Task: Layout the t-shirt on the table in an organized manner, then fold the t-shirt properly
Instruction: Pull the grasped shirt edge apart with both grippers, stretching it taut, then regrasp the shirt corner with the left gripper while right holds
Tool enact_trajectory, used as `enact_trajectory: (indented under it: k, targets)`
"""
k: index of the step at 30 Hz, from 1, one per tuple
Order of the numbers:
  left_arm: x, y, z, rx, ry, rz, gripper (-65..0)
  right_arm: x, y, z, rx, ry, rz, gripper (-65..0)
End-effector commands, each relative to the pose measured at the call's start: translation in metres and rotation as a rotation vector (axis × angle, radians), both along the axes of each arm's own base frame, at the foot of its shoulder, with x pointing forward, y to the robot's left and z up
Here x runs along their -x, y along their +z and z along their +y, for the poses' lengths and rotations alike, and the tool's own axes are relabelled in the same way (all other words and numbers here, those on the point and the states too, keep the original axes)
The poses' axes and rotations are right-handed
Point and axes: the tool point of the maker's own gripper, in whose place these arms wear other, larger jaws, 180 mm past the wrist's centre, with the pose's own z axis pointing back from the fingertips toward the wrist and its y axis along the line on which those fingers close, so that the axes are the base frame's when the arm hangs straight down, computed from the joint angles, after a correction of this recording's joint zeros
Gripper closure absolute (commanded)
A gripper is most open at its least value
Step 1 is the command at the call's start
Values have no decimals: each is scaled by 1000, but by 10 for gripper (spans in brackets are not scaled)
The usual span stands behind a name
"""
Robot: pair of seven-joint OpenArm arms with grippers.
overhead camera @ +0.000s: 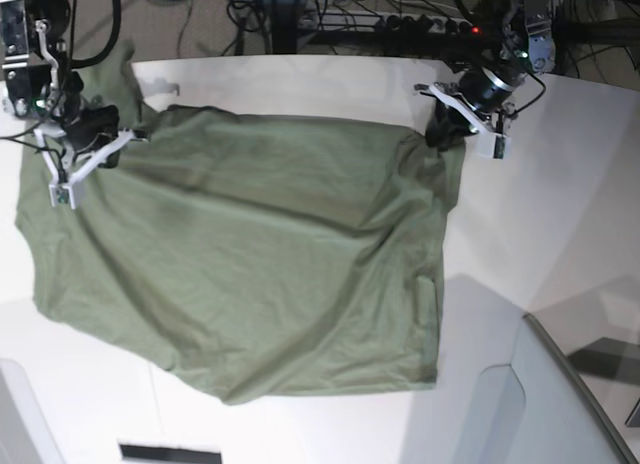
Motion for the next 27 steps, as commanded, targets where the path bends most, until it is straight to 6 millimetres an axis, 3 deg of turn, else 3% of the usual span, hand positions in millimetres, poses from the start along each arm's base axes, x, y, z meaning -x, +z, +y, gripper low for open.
enact_trajectory:
  k: [1, 7, 9, 16, 24, 27]
  targets:
    - [-13, 19, 4, -1, -5, -69, 0, -9, 9, -6, 12, -2, -39, 0]
    - [-29, 49, 52, -80, 82, -152, 0, -1, -3, -9, 13, -11, 0, 0]
    - [-31, 46, 63, -89, 105, -146, 0, -1, -6, -10, 13, -13, 6, 0]
    - [-16, 0, 82, -57, 158, -10, 0, -5, -4, -10, 13, -13, -3, 0]
    - [-22, -5, 88, -47, 179, -2, 0, -4, -13, -15, 16, -29, 24, 0]
    - [-21, -4, 88, -47, 178, -2, -155, 1, -21, -18, 16, -41, 50, 0]
